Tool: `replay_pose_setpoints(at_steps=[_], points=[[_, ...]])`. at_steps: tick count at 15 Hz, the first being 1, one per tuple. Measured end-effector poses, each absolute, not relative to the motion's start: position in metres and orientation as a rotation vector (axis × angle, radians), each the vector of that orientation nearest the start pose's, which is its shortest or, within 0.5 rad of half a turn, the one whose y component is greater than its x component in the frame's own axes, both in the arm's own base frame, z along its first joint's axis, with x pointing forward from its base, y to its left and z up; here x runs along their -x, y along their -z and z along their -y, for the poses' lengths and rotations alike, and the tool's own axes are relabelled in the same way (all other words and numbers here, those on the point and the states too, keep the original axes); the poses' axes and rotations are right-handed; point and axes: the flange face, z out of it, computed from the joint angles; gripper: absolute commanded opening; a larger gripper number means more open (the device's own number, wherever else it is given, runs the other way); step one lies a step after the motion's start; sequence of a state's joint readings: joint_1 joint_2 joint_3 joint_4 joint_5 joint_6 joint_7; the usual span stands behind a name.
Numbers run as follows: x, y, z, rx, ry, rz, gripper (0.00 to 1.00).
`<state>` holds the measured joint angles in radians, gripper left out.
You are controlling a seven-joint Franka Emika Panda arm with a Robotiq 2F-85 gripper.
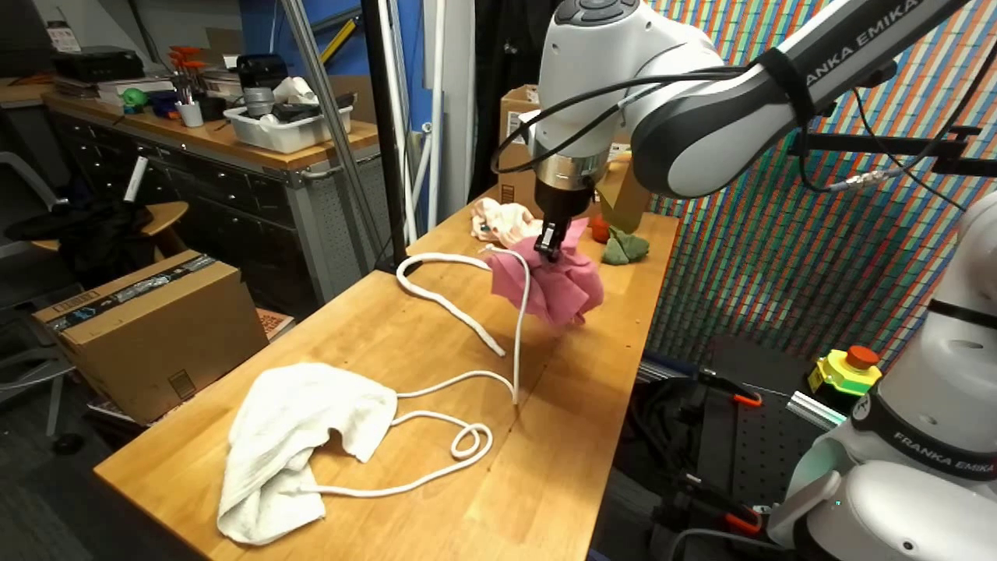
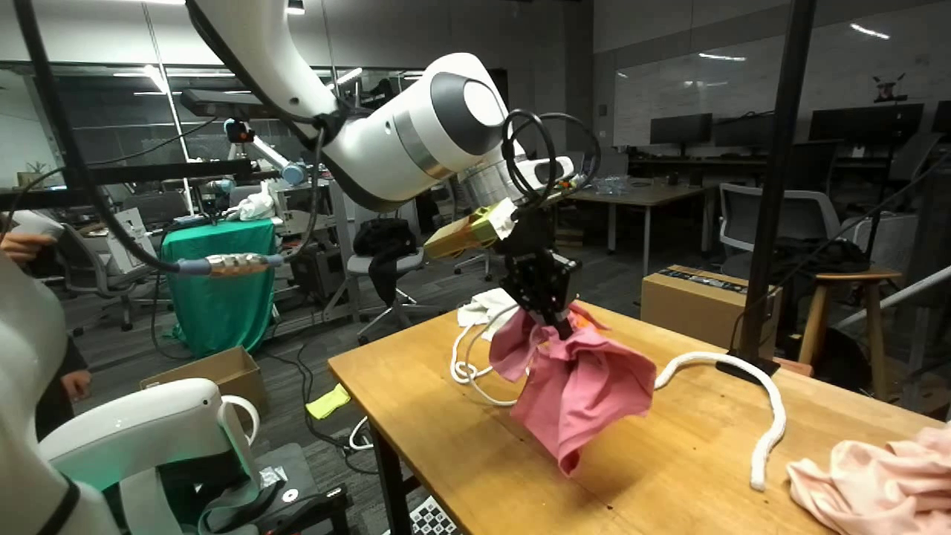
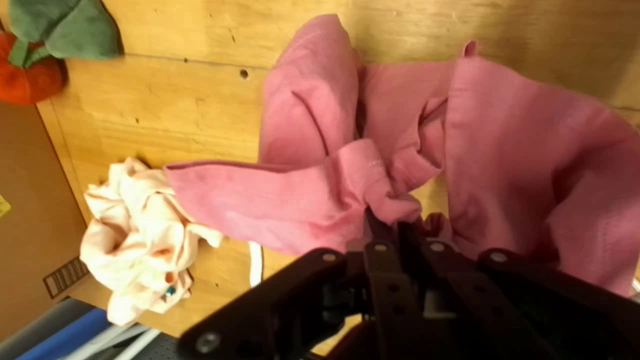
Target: Separate the items on the table
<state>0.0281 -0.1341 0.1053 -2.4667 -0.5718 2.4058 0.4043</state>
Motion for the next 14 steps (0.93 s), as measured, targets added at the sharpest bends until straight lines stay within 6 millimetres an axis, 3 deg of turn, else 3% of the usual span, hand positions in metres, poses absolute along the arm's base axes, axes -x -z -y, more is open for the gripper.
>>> replay_pose_setpoints(at_steps=[6, 12, 13, 14], points=[[-0.452, -0.327, -0.007, 3.541, 0.121, 0.044, 0.06], [-0.449, -0.303, 0.023, 3.555, 0.018, -0.115, 0.07], [-0.449, -0.298, 0.026, 3.557, 0.002, -0.133, 0.32], [-0.45, -0.293, 0.029, 3.558, -0.014, -0.151, 0.33]])
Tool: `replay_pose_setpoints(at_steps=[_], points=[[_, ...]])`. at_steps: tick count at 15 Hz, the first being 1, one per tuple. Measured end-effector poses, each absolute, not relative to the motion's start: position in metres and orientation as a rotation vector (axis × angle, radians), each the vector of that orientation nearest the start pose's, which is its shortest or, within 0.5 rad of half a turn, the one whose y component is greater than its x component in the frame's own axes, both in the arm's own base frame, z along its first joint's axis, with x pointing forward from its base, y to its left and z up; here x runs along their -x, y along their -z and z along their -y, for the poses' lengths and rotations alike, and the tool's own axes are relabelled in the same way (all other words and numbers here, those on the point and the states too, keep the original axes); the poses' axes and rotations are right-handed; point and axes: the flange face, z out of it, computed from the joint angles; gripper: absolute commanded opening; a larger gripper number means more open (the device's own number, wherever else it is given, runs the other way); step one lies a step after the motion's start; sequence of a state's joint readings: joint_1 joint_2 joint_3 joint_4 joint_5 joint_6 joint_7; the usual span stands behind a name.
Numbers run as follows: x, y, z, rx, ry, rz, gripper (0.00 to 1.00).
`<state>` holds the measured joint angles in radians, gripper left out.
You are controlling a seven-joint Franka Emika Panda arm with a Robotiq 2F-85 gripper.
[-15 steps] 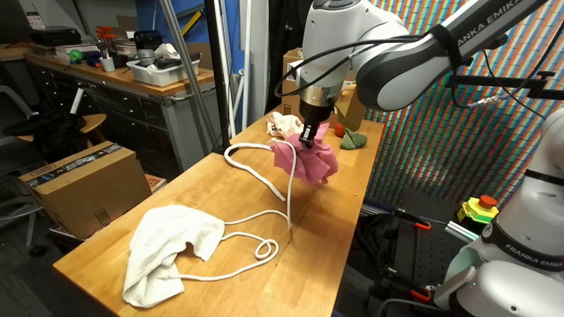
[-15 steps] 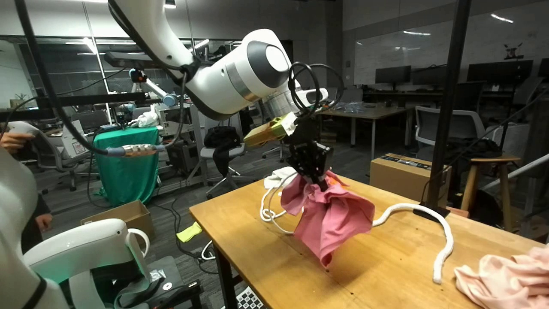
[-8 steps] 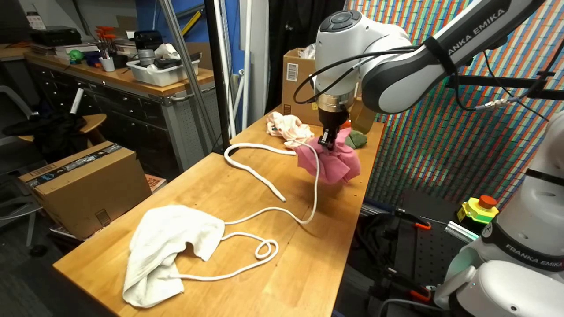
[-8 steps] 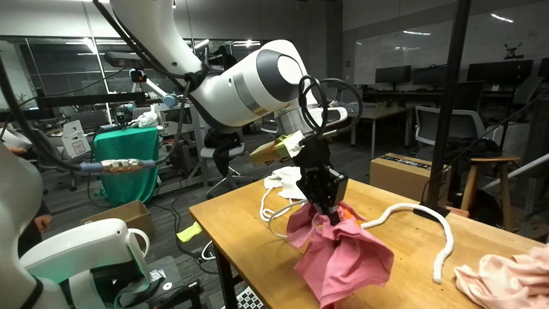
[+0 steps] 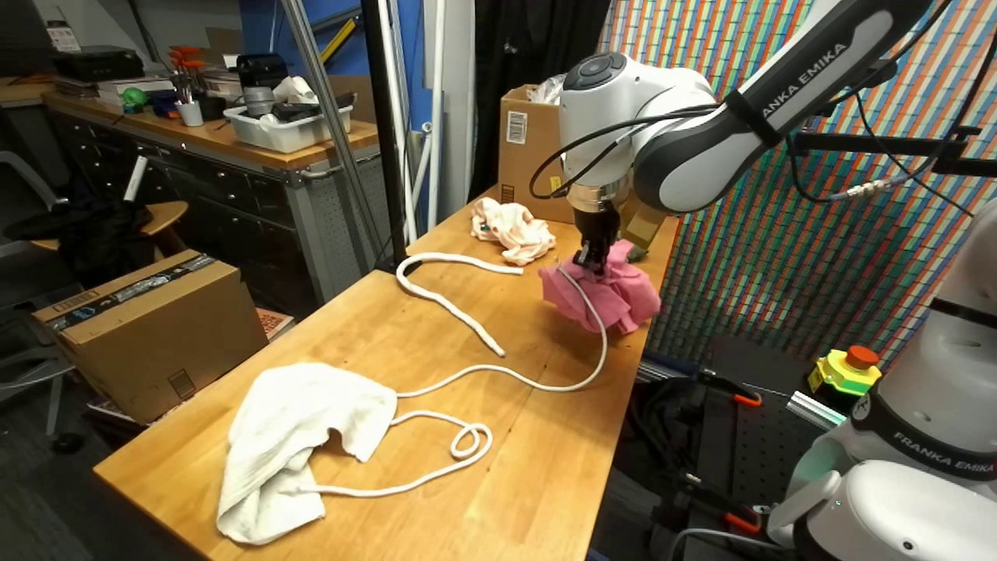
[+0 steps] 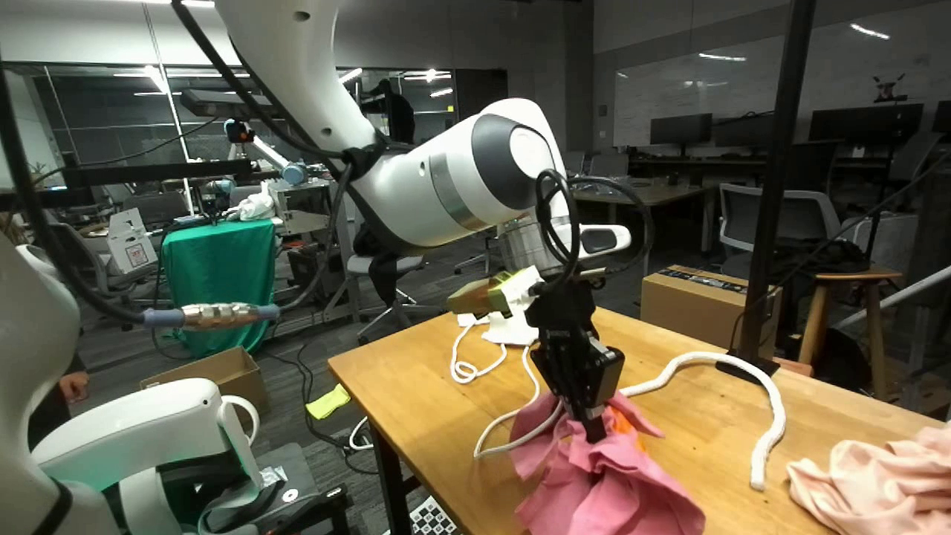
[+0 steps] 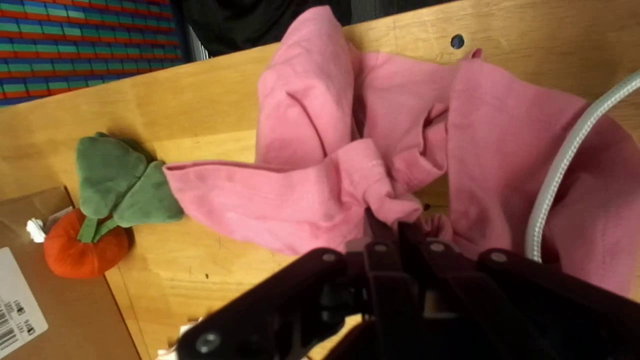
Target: Separate the items on the table
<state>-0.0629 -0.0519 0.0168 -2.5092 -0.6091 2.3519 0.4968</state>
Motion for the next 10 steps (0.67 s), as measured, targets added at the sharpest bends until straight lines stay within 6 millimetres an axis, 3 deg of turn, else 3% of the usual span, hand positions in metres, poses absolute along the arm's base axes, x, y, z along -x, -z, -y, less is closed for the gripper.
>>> replay_pose_setpoints(at_steps=[4, 8, 10], points=[[-0.456, -0.279, 0.037, 3.553, -0.06, -0.209, 0.63], [-0.463, -0.279, 0.042, 3.551, -0.051, -0.255, 0.94], [-0.467, -0.283, 0.041, 3.55, -0.031, -0.26, 1.0]])
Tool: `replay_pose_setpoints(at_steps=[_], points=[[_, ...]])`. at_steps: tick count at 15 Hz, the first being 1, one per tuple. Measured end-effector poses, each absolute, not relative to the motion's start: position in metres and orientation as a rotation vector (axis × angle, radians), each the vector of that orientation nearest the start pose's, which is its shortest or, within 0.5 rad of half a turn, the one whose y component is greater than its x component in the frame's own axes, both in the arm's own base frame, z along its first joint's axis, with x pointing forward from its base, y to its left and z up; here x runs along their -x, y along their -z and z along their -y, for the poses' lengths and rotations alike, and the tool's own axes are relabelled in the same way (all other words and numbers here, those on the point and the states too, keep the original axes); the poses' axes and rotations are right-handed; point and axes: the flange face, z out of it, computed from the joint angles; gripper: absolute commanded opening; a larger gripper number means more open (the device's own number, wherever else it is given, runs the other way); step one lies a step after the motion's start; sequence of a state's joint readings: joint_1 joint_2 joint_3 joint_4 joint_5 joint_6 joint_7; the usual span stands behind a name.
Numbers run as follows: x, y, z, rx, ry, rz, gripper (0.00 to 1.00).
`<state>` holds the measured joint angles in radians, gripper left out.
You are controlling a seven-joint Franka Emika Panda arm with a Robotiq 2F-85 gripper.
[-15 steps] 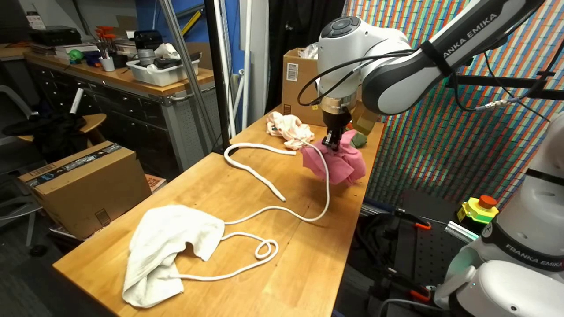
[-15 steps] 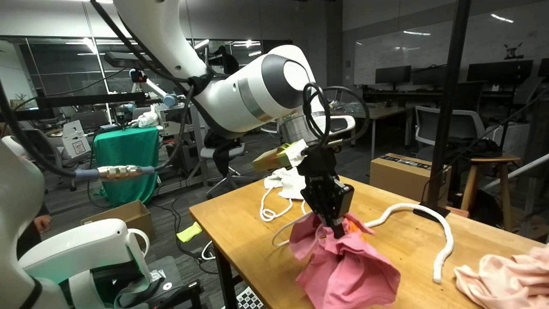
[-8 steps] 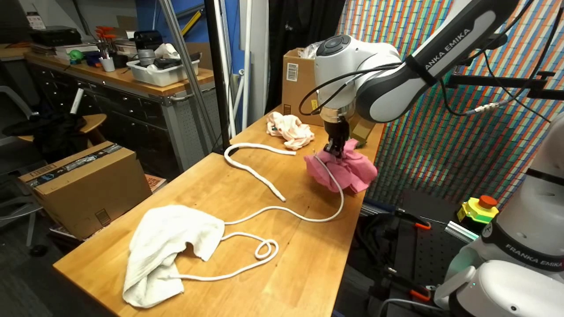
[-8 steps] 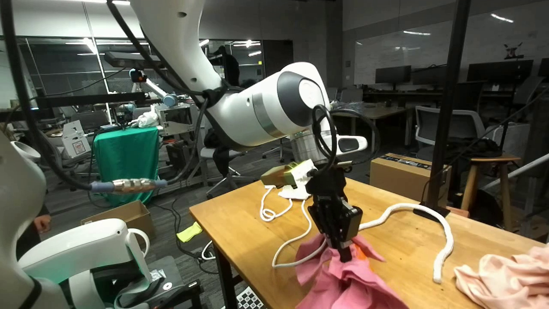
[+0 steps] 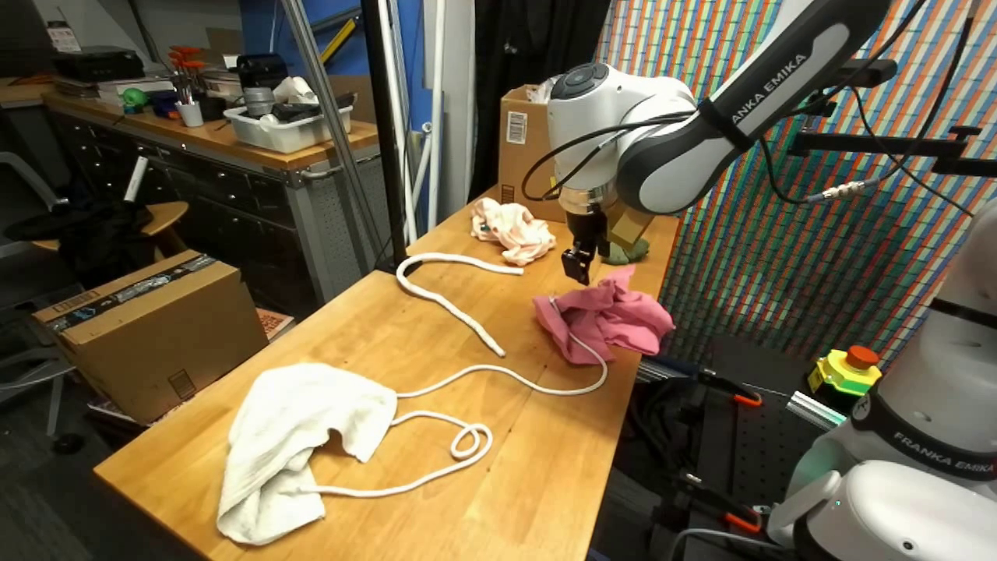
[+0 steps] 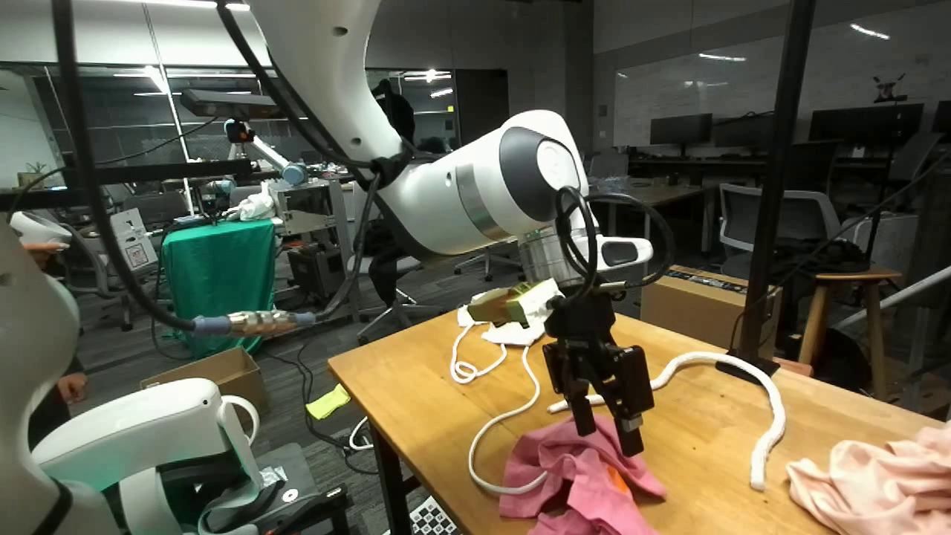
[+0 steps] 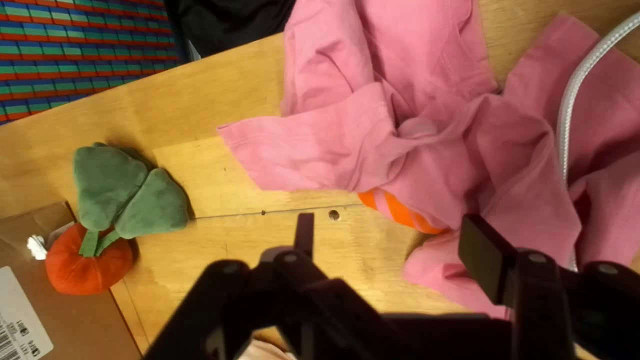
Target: Separate the items on the table
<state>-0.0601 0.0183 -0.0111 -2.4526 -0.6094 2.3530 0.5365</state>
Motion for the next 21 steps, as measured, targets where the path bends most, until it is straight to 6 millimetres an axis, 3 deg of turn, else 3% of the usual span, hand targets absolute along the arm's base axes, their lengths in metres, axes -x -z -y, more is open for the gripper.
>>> replay_pose_setpoints(at_steps=[4, 8, 11, 15, 21], points=[[-0.472, -0.3, 0.02, 3.545, 0.061, -0.194, 1.0], [-0.475, -0.318, -0.03, 3.526, 0.198, -0.011, 1.0], [-0.475, -0.321, -0.07, 3.482, 0.284, 0.145, 1.0], [-0.473, -0.311, -0.114, 3.386, 0.293, 0.341, 1.0], [-0.478, -0.275, -0.16, 3.262, 0.206, 0.562, 1.0]])
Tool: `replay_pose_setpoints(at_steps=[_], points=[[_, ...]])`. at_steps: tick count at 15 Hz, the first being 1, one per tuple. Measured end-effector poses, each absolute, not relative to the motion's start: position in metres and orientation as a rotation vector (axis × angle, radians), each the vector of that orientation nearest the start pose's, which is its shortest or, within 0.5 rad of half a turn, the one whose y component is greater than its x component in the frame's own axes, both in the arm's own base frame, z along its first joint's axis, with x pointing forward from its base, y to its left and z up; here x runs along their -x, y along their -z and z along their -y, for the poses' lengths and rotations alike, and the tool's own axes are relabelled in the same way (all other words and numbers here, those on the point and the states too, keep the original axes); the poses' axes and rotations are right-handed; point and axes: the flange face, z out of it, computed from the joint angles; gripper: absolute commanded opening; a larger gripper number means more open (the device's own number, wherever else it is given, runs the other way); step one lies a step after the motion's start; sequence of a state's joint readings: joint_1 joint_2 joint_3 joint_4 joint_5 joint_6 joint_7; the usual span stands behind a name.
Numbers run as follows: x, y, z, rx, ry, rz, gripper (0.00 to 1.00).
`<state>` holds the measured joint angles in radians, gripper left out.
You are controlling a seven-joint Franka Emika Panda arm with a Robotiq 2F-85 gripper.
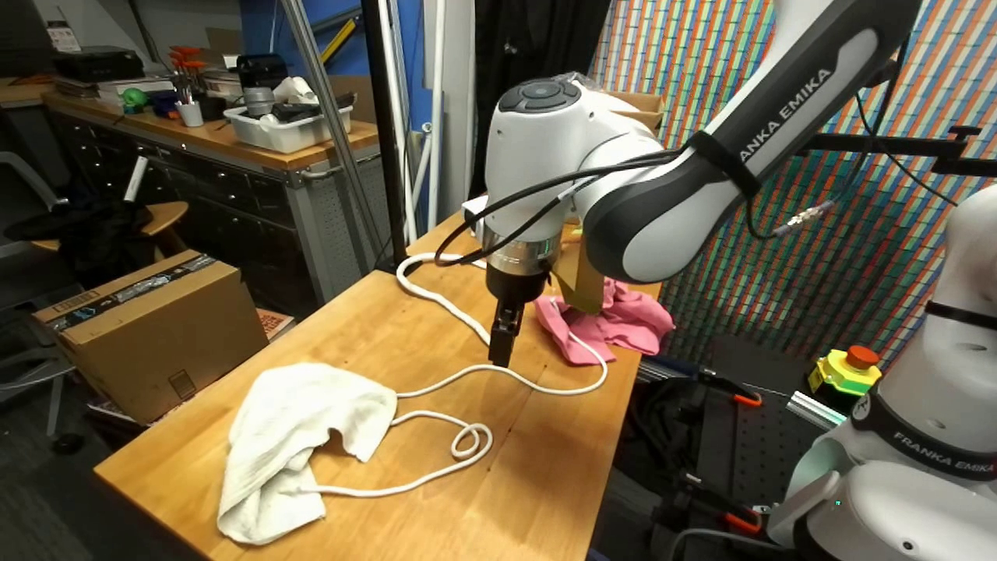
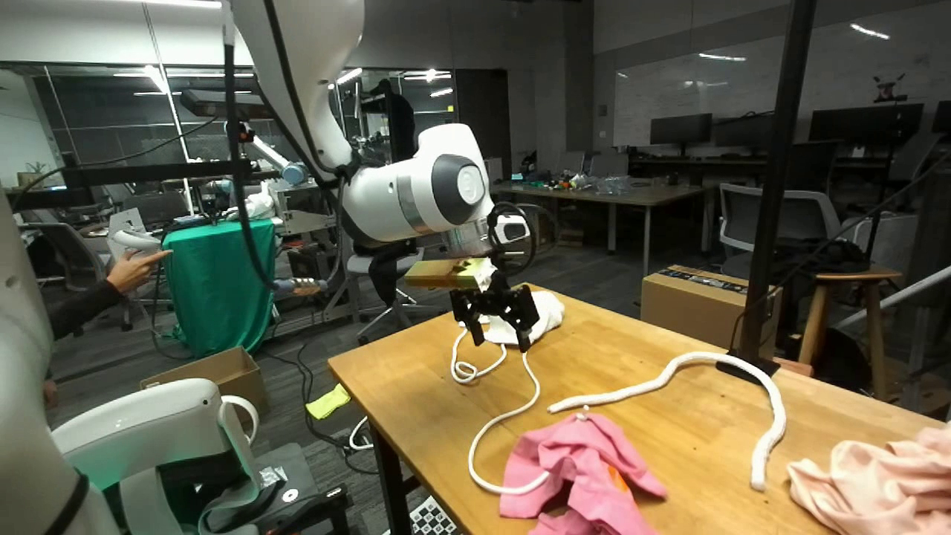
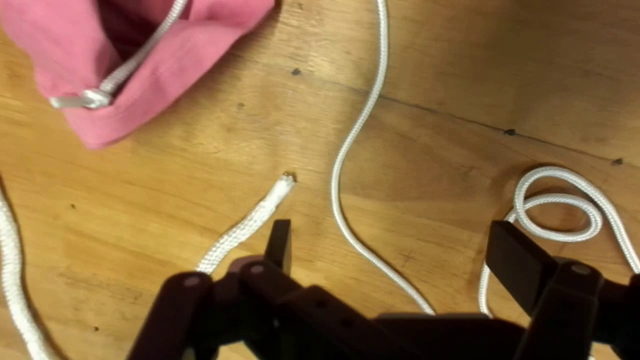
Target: Separate the items on the table
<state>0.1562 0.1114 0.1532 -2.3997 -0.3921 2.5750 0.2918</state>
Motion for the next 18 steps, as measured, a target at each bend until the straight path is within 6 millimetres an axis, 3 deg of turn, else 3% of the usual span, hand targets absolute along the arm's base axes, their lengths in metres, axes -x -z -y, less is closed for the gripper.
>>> replay_pose_setpoints(at_steps=[10, 18], points=[[-0.495, -0.212, -0.211, 3.168, 0.141, 0.725, 1.0], [-0.507, -0.18, -0.222, 3.144, 0.09, 0.739, 1.0]])
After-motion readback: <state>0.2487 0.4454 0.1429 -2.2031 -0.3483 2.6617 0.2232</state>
